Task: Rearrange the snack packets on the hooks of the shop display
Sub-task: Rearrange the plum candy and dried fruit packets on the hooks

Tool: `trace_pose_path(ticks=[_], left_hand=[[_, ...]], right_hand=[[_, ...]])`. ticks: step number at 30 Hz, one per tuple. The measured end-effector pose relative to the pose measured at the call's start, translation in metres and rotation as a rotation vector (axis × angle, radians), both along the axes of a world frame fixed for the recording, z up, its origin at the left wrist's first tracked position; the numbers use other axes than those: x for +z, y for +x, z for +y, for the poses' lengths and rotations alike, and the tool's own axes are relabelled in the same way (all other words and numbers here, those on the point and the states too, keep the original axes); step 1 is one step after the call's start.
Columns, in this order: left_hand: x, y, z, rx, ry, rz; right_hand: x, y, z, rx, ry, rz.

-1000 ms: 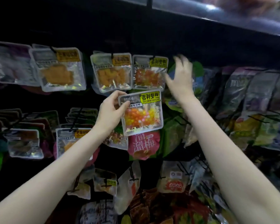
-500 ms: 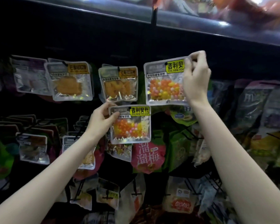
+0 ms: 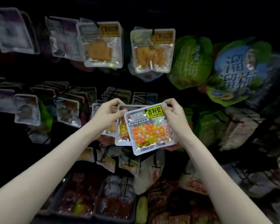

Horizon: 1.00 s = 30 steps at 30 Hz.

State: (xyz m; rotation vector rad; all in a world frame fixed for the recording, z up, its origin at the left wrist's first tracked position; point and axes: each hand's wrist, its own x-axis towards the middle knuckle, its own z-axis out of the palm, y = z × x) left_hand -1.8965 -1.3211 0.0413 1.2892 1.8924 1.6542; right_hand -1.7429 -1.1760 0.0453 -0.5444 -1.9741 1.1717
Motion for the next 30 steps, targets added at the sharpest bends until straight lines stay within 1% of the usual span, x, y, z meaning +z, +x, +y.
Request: trace_pose_path(ticks=[2, 4, 10, 12, 14, 15, 17, 19, 21, 25, 27, 30], left_hand=[[-0.007, -0.014, -0.014, -0.039, -0.051, -0.068], [-0.020, -0.027, -0.029, -0.080, -0.091, -0.180], [-0.073, -0.057, -0.075, -0.071, -0.223, -0.389], [-0.085, -0.076, -0.090, -0.049, -0.264, -0.464], [-0.091, -0.100, -0.106, -0.024, -0.296, -0.528], [-0.092, -0.112, -0.115, -0.040, -0.312, -0.514], [-0.100, -0.135, -0.132, -0.123, -0.331, -0.363], [-0.110, -0.152, -0.145, -0.198, -0.362, -0.191], [-0.127, -0.168, -0.152, -0.248, -0.438, -0.060], [-0.165, -0.173, -0.149, -0.408, -0.586, 0.176], [-0.184, -0.161, -0.143, -0.455, -0.631, 0.235], [-0.208, -0.146, -0.132, -0.484, -0.655, 0.206]], right_hand=[[-0.008, -0.015, -0.012, 0.013, 0.001, -0.015], [-0.022, -0.028, -0.023, 0.010, -0.029, -0.045], [-0.076, -0.074, -0.067, -0.015, -0.130, -0.247], [-0.087, -0.095, -0.087, -0.032, -0.103, -0.284], [-0.094, -0.117, -0.109, -0.052, -0.031, -0.313], [-0.097, -0.128, -0.120, -0.062, -0.003, -0.325], [-0.107, -0.148, -0.142, -0.077, 0.001, -0.340], [-0.120, -0.157, -0.159, -0.064, -0.046, -0.315], [-0.138, -0.156, -0.170, 0.010, -0.115, -0.331], [-0.175, -0.137, -0.181, 0.152, -0.229, -0.540], [-0.188, -0.130, -0.184, 0.138, -0.257, -0.597], [-0.208, -0.121, -0.180, 0.073, -0.289, -0.647]])
